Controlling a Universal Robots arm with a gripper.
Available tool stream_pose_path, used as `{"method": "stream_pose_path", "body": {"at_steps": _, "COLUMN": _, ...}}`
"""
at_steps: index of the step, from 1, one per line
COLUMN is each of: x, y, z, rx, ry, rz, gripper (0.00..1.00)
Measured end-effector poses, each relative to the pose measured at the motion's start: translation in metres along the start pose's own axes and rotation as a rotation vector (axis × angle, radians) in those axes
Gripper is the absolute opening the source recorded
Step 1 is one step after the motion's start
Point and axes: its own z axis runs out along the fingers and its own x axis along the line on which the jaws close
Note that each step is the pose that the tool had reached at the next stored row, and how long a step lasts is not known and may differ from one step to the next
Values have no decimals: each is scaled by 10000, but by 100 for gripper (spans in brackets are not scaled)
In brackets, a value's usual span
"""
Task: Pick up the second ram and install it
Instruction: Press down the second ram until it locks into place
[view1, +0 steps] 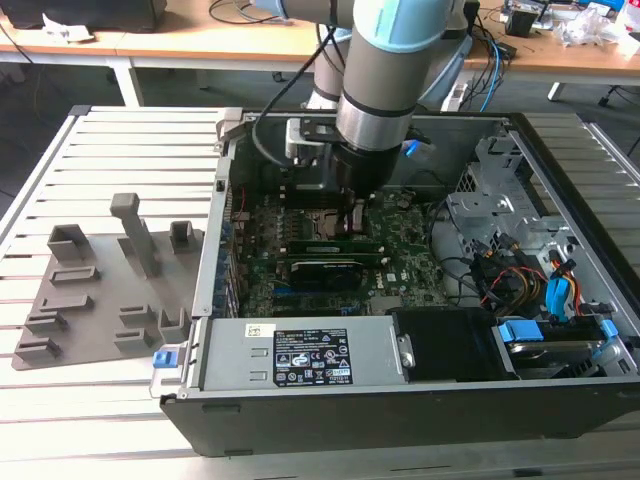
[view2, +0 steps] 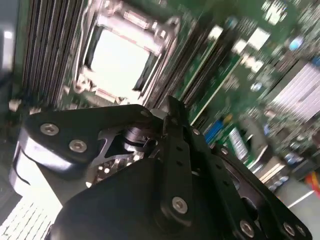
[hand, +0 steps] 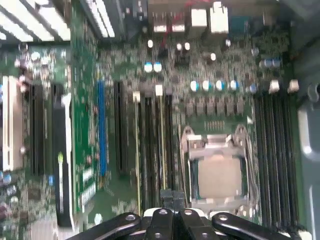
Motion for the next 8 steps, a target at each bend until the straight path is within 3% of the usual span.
{"method": "stream_pose_path", "body": {"at_steps": 2, "x": 13, "y": 242, "z": 18, "rx": 27, "ry": -2, "rz": -1, "gripper": 11}}
{"method": "stream_pose_path", "body": {"at_steps": 5, "x": 25, "y": 417, "z": 37, "rx": 52, "ry": -2, "rz": -2, "gripper": 11}}
{"method": "stream_pose_path", "body": {"at_steps": 8, "x": 40, "y": 468, "z": 111, "rx": 52, "ry": 0, "rz": -3, "gripper": 11}}
